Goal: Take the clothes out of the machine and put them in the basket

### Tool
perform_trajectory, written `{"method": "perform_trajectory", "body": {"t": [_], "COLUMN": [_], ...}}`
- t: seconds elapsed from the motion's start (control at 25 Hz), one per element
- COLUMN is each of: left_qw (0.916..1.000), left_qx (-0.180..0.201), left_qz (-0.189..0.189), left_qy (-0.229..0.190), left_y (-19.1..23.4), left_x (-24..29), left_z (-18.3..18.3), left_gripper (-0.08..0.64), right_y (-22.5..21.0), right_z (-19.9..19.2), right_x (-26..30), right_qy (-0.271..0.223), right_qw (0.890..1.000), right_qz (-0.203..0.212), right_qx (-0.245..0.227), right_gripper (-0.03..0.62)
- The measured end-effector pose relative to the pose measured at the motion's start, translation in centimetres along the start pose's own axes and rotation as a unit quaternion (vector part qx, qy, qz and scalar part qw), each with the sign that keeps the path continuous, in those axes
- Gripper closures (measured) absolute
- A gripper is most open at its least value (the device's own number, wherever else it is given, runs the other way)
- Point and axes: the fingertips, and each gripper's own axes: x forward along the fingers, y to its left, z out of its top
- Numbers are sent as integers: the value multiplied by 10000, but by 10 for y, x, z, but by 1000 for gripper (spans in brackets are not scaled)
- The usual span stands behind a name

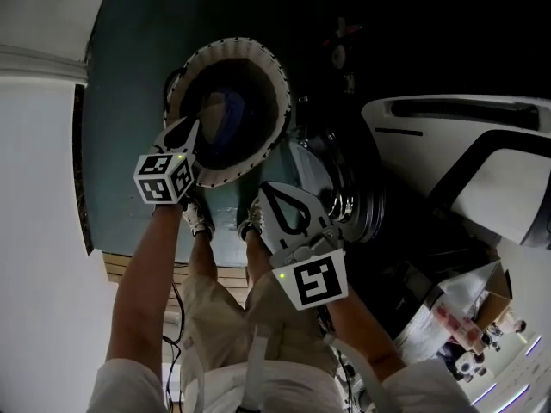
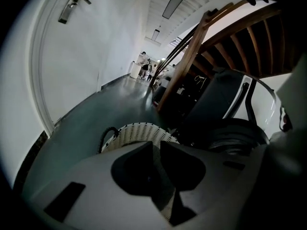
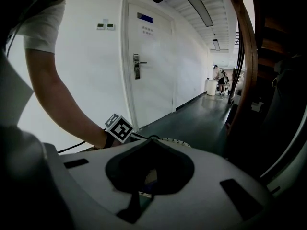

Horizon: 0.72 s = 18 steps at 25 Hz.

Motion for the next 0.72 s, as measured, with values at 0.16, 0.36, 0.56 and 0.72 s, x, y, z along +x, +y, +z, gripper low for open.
{"method": "perform_trajectory", "body": {"t": [0.16,0.36,0.56,0.72], "left_qw": [9999,9998,9989,9979], "left_qx": [-90,-89,-248,-37], "left_qz": [-121,-170,-54,-56], "left_qy": [-81,-63,-393,-651], "left_y": [-5,-8,-5,-16], "left_x": [-30,-83,-142,-186], "left_z": [17,25,49,83], "left_gripper": [537,545,545,545], "right_y": [4,10,16,25], "right_z": [21,45,75,102], "right_x": [-14,-43,-74,-97], "right_qy": [-101,-140,-226,-322], "right_qw": [9998,9991,9977,9962], "right_qz": [-171,-376,-607,-770], "right_qx": [-74,-117,-213,-234], "right_gripper": [581,581,581,581]}}
